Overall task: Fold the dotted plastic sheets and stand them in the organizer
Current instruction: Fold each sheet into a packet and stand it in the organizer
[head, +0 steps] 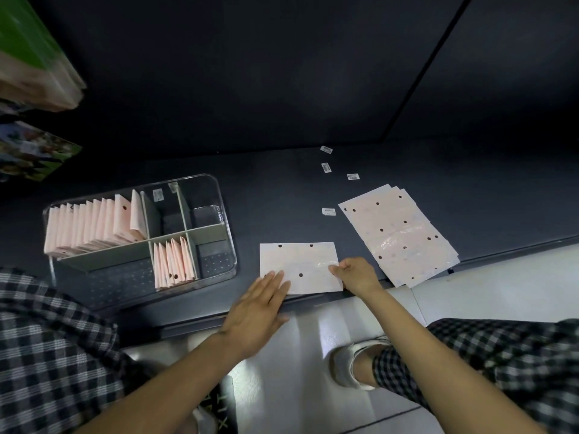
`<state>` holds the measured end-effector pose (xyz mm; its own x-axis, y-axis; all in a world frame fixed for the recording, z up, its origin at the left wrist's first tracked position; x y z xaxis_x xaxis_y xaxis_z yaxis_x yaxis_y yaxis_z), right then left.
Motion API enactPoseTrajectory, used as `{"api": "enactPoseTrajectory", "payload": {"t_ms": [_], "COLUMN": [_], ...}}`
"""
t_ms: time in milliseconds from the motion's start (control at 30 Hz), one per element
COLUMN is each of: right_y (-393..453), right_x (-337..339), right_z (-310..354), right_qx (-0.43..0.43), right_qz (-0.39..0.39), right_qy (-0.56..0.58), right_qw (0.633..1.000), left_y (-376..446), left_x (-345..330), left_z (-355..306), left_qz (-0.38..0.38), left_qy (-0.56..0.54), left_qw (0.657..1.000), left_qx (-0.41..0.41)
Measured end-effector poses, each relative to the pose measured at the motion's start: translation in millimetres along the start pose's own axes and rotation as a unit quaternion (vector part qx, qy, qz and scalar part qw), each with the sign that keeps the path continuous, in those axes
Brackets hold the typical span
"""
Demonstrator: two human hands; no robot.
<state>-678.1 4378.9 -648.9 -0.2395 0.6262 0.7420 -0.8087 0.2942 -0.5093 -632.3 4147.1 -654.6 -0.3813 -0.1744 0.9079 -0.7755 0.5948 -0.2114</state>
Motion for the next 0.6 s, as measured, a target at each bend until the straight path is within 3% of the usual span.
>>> {"api": "enactPoseTrajectory", "payload": {"t_ms": [67, 133, 233, 333, 400, 500, 600], "right_y": [-2, -11, -30, -46, -52, -52, -49], "right_x": [-1, -1, -4, -19, -32, -37, -24], "right_z": [0, -2, -1, 3, 3, -6, -16], "right_qx": [0.001, 0.022, 0.181, 0.369, 0.441, 0.483, 0.472], "right_qz": [-0.019, -0.086, -0.203, -0.161, -0.138, -0.159, -0.195], "right_qy": [0.013, 0.023, -0.068, -0.146, -0.225, -0.311, -0.286], "right_qw": [1.0, 0.996, 0.96, 0.904, 0.858, 0.803, 0.811], "left_y": [-3, -5, -3, -2, -1, 2, 5], "left_x": [-7, -9, -7, -6, -5, 0, 5], "left_z": [4, 7, 10, 11, 11, 11, 12], "left_qz": [0.039, 0.055, 0.062, 0.062, 0.063, 0.063, 0.056], "left_qy": [0.031, 0.051, 0.074, 0.097, 0.103, 0.1, 0.083], "left_qw": [0.999, 0.997, 0.995, 0.993, 0.993, 0.993, 0.995], "left_qx": [0.004, 0.006, 0.005, 0.0, -0.001, -0.002, -0.004]}}
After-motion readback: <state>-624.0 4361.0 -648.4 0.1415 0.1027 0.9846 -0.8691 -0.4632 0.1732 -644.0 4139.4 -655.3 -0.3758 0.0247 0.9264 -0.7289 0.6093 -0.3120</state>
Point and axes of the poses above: each hand's wrist, its own y-axis towards the middle knuckle, its own x-axis out of the back of the hand, z = x × y, the point moved 2 cm from there along y, towards the middle knuckle, and after that the axes turned 5 degrees about -y, right-handed, at the moved point
